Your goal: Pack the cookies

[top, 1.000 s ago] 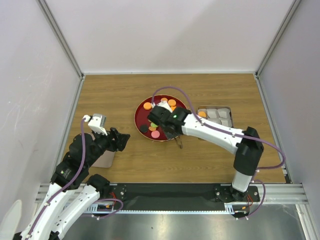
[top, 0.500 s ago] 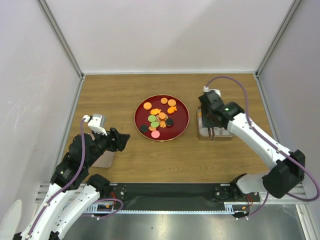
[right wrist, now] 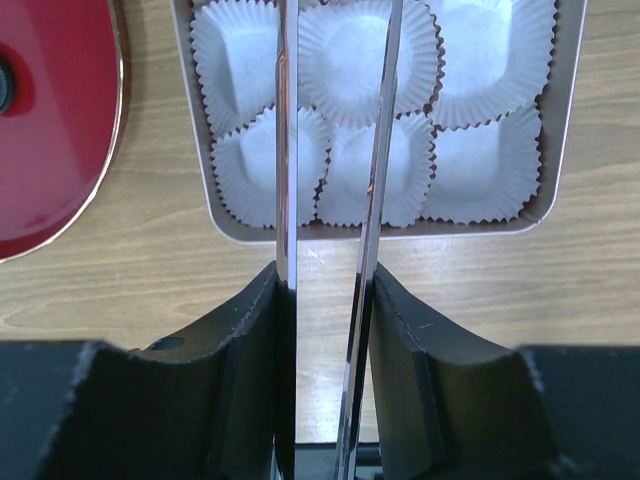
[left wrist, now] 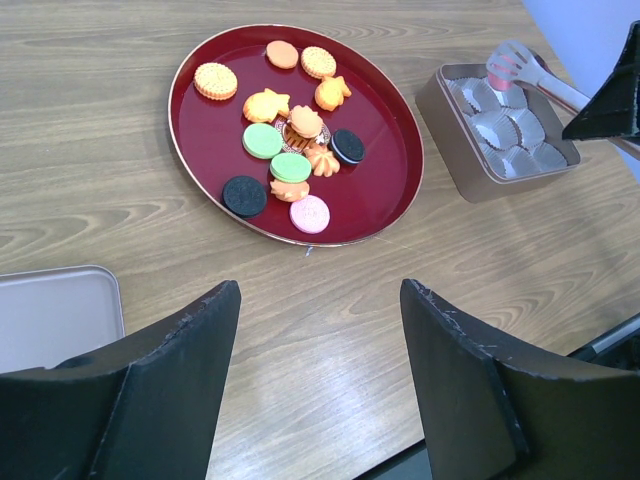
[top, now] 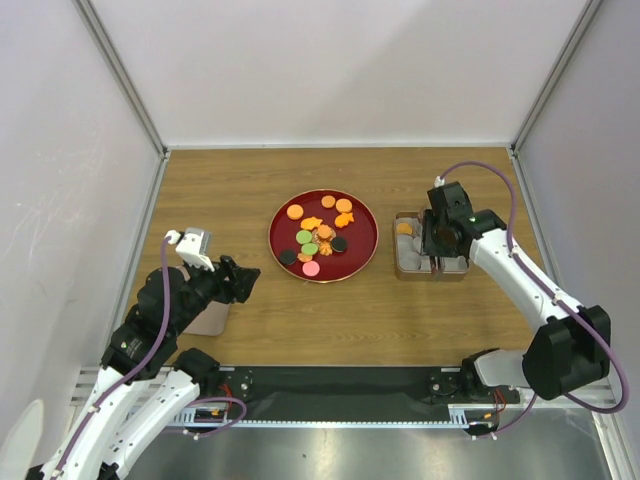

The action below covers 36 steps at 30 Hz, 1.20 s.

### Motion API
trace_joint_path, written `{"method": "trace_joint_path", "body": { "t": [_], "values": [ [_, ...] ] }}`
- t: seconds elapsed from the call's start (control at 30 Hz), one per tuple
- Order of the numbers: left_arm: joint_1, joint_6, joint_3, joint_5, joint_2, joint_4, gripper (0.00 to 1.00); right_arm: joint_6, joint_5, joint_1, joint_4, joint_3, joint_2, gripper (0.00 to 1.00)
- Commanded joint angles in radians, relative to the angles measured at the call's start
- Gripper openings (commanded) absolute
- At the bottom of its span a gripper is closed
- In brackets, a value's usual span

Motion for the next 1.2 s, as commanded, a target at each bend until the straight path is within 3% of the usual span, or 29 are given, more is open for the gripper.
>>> {"method": "trace_joint_path", "body": {
  "t": [0.0,0.93,1.17],
  "values": [
    [-0.004,0.026,0.003,0.006,-0.006,0.04,0.72,-0.025,-0.027,-0.021,0.067,-0.012,0.012,0.38],
    [-0.004,0.023,0.004,-0.009,-0.001,0.035,0.72,-0.03,-0.007,-0.053,0.136,-0.055,0.055,0.39],
    [-0.004,0.023,0.004,-0.008,0.0,0.036,0.72,-0.026,0.005,-0.056,0.146,-0.056,0.062,0.46]
  ]
}}
